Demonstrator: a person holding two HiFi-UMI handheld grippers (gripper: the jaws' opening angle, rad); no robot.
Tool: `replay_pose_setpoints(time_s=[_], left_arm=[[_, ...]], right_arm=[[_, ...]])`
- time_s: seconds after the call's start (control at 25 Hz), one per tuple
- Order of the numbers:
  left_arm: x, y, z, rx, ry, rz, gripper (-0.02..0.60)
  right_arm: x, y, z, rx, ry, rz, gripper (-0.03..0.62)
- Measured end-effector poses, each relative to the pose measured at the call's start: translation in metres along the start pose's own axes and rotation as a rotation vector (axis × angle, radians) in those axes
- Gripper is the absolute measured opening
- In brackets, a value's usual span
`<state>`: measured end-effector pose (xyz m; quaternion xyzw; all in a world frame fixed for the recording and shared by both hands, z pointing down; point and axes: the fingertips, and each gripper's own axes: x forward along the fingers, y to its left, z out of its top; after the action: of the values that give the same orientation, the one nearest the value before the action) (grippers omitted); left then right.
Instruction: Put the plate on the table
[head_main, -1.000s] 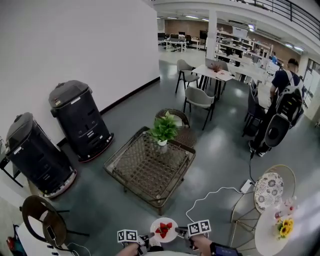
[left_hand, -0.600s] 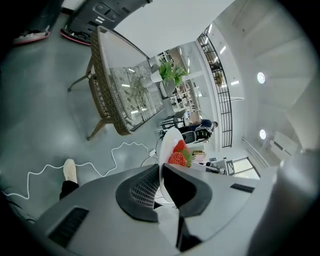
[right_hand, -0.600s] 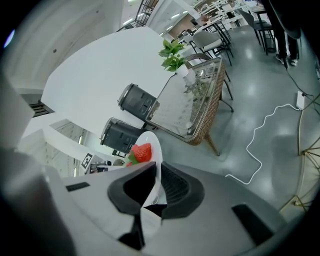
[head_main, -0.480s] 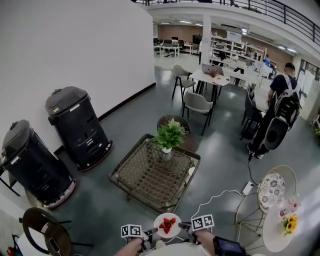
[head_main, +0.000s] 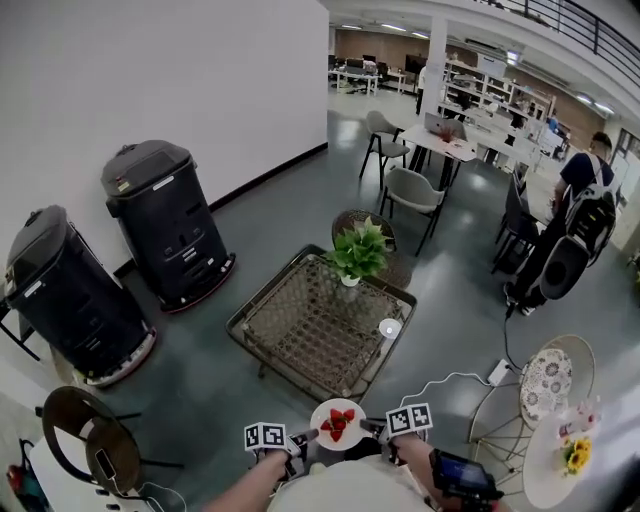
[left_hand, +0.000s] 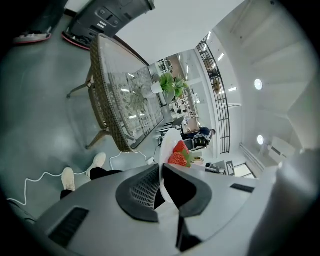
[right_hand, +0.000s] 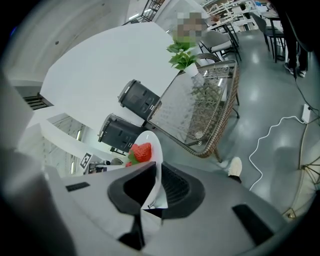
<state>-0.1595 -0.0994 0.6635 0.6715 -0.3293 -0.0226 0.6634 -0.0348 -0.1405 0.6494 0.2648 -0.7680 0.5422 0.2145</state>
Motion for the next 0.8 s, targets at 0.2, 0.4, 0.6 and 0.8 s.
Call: replay_pose_setpoints(time_s=[0.2, 0.4, 0.6, 0.8], left_arm=[[0.003, 0.015, 0.02, -0.04, -0.056, 0.024, 0.014], [0.013, 0.01, 0.052, -0.067, -0.103, 0.03, 0.014], [0.039, 0.009, 0.076, -0.087, -0.088, 0.07, 0.014], [0.073, 0.009, 0.104, -0.097, -0.045, 0.092, 0.014]], right_arm=[[0.023, -0.005, 0.021, -0.029, 0.037, 0.024, 0.031], [0.036, -0.013, 0.056, -0.01, 0.053, 0.054, 0.031], [0.037, -0.034, 0.084, 0.016, 0.073, 0.071, 0.031], [0.043, -0.063, 0.114, 0.062, 0.073, 0.074, 0.031]])
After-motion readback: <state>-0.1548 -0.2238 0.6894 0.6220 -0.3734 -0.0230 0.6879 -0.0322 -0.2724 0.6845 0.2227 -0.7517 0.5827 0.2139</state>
